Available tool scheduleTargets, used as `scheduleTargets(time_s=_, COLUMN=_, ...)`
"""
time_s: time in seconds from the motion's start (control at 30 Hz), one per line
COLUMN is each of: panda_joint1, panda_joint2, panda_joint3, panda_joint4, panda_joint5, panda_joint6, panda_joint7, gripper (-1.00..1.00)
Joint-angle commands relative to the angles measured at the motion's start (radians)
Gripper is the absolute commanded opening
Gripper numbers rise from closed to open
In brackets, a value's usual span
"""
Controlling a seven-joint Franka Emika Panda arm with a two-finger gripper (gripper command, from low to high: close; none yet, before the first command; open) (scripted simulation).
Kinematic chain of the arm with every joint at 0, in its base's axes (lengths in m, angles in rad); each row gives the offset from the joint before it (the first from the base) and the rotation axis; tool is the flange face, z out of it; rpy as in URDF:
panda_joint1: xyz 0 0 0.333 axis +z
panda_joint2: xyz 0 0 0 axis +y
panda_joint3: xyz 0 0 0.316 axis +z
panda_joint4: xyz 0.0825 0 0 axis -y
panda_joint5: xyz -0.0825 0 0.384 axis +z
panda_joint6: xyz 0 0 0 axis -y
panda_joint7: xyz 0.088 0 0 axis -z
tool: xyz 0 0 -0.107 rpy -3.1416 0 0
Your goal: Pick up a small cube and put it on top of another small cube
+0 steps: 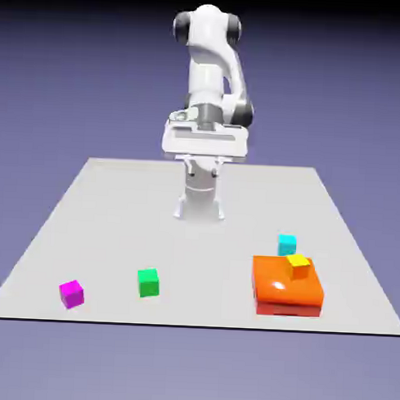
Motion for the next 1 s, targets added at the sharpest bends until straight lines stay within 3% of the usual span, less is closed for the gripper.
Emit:
scheduleTargets(time_s=0.0, panda_joint1=-0.004, panda_joint2=0.036, panda_joint3=-0.013, panda_joint4=0.014, panda_joint5=0.013, panda_joint6=0.007, panda_joint7=0.006, gripper=0.0)
scheduleTargets(time_s=0.97, panda_joint1=-0.157, panda_joint2=1.046, panda_joint3=-0.33, panda_joint4=0.425, panda_joint5=0.344, panda_joint6=0.213, panda_joint7=0.171, gripper=0.0)
